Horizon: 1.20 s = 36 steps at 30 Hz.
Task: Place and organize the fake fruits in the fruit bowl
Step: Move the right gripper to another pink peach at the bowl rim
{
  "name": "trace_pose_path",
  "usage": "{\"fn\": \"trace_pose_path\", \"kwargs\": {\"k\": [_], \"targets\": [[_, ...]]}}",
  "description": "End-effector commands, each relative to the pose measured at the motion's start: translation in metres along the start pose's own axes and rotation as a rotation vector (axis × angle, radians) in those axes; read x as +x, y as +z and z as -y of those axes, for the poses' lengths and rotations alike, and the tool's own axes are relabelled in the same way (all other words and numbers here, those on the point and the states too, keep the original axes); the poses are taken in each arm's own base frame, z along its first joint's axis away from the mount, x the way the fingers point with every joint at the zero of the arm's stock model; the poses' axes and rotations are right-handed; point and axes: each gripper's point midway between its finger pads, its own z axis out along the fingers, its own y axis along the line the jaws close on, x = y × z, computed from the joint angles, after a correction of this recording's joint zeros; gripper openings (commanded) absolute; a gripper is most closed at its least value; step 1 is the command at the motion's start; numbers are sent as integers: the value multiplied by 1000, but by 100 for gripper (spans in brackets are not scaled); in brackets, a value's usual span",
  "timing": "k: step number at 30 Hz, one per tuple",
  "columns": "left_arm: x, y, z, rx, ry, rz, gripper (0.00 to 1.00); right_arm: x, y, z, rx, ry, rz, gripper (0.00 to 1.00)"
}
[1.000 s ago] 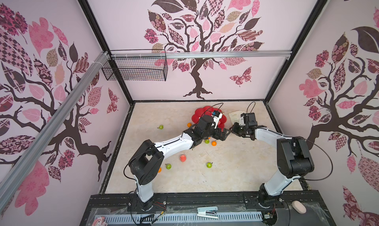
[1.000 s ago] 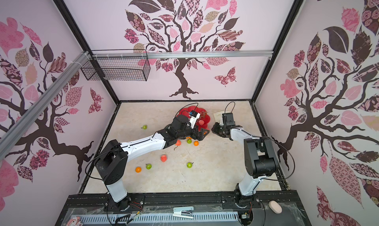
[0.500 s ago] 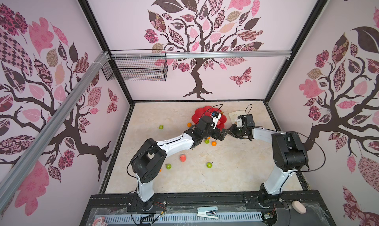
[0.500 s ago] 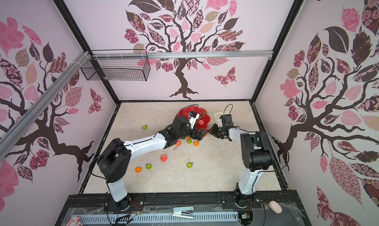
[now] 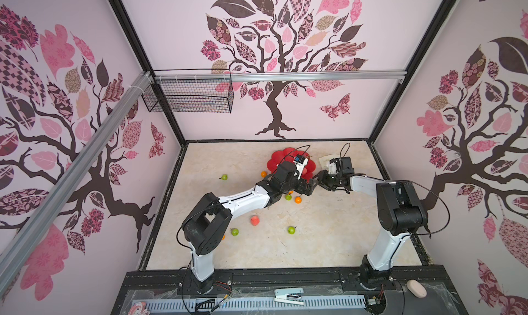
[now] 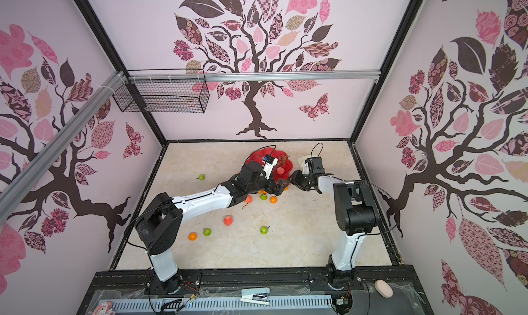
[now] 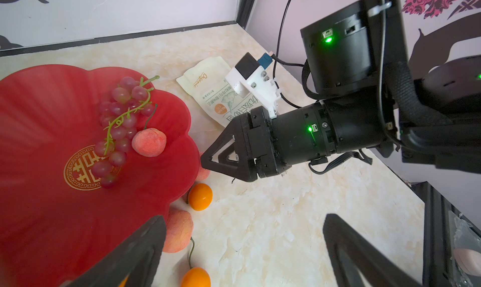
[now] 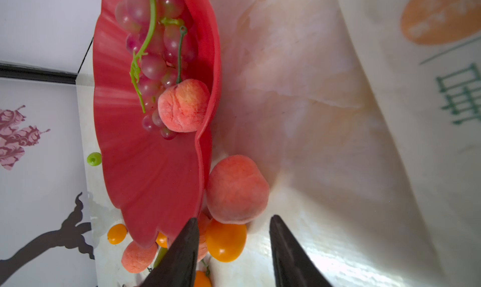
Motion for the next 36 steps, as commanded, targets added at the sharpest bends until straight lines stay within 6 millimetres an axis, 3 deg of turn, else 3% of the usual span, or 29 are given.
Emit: {"fn": "trace_pose_path", "kwargs": {"k": [1,10,36], "targets": [[-3,-6,-3,-12,13,11,98,-3,9,-3,-10,-4,-17,51],[-4,-5,-4,-15,6,12,98,-4,6,-7,-29,-17,-9,54],[-4,-4,-8,-17,-16,5,98,5,18,10,26,3,-51,54]]}}
